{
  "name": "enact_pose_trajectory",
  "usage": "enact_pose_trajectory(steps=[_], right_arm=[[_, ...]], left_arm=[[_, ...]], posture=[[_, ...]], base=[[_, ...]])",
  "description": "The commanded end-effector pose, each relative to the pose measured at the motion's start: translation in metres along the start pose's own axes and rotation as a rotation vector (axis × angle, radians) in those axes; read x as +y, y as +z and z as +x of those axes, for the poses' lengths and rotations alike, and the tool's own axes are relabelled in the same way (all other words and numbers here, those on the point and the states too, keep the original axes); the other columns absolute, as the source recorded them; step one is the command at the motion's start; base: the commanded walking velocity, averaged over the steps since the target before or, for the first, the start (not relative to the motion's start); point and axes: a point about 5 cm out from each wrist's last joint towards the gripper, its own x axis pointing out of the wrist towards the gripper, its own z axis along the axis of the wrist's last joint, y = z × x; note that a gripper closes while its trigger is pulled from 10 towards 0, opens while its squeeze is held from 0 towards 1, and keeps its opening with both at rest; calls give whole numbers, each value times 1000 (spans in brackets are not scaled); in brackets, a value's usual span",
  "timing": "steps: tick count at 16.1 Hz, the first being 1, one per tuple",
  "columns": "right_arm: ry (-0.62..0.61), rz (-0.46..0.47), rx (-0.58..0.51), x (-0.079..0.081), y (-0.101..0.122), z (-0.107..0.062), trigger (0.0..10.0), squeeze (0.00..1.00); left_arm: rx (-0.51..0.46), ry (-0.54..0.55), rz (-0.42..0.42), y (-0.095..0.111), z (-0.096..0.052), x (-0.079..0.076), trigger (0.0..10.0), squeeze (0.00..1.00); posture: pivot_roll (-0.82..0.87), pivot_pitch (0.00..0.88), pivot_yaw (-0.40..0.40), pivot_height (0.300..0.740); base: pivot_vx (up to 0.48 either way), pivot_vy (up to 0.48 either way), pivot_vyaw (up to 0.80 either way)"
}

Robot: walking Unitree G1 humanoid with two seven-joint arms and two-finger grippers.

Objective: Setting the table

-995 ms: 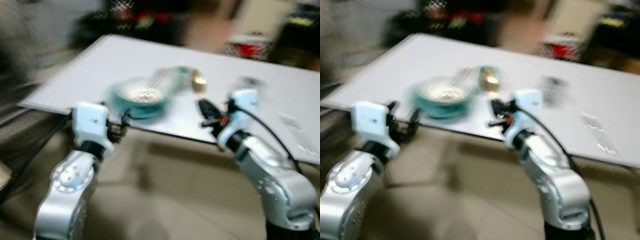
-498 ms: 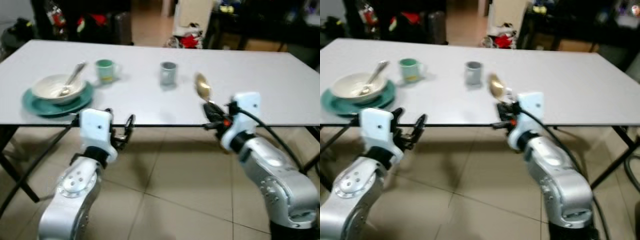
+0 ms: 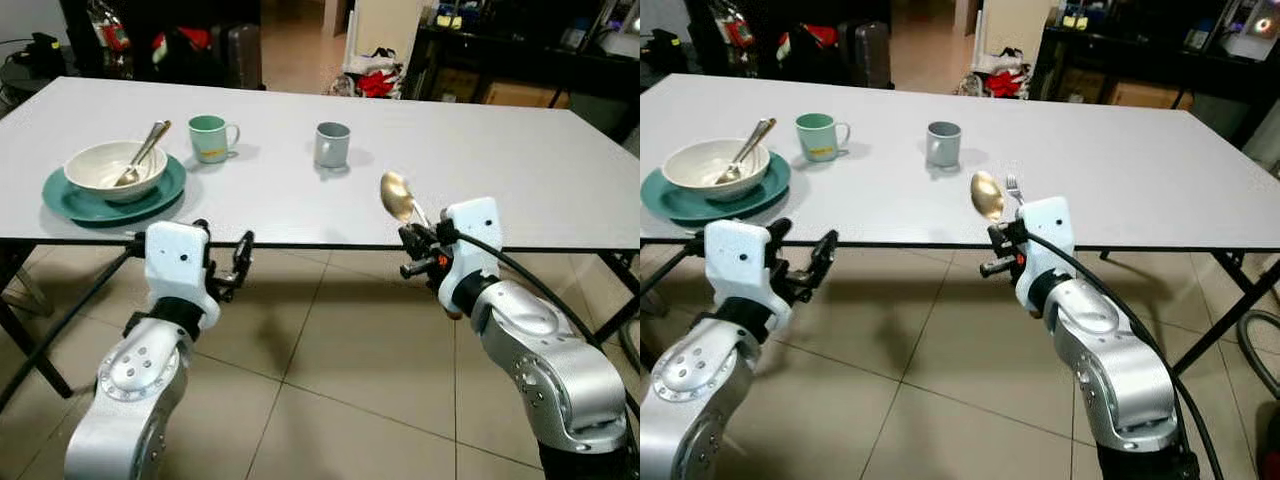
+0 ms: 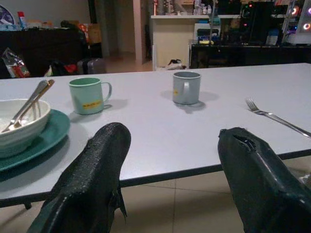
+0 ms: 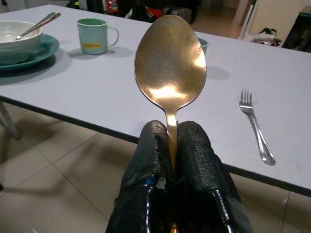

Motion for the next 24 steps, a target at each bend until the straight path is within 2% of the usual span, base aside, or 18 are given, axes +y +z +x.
enact_pose_trajectory(steps=[1, 10, 13, 21, 24], right_arm=[[-23, 10, 7, -6, 0, -1, 10000, 0], [-68, 13, 24, -15, -6, -5, 10000, 0], [-36, -38, 14, -17, -2, -3, 10000, 0], [10, -65, 17, -16, -3, -1, 10000, 0], [25, -73, 20, -9, -7, 0, 10000, 0]], left_arm=[[-15, -14, 2, 4, 0, -2, 10000, 0], [-13, -63, 19, 5, 3, -4, 10000, 0], [-11, -56, 25, 5, 3, -2, 10000, 0], [-12, -59, 45, 5, 1, -2, 10000, 0], [-9, -70, 57, 6, 0, 2, 10000, 0]], posture=[[-60, 0, -56, 740], [-64, 0, -36, 740], [-58, 0, -42, 740], [-42, 0, -51, 740], [-42, 0, -34, 740]], base=[[274, 0, 0], [294, 0, -711], [306, 0, 0], [335, 0, 0], [359, 0, 0]])
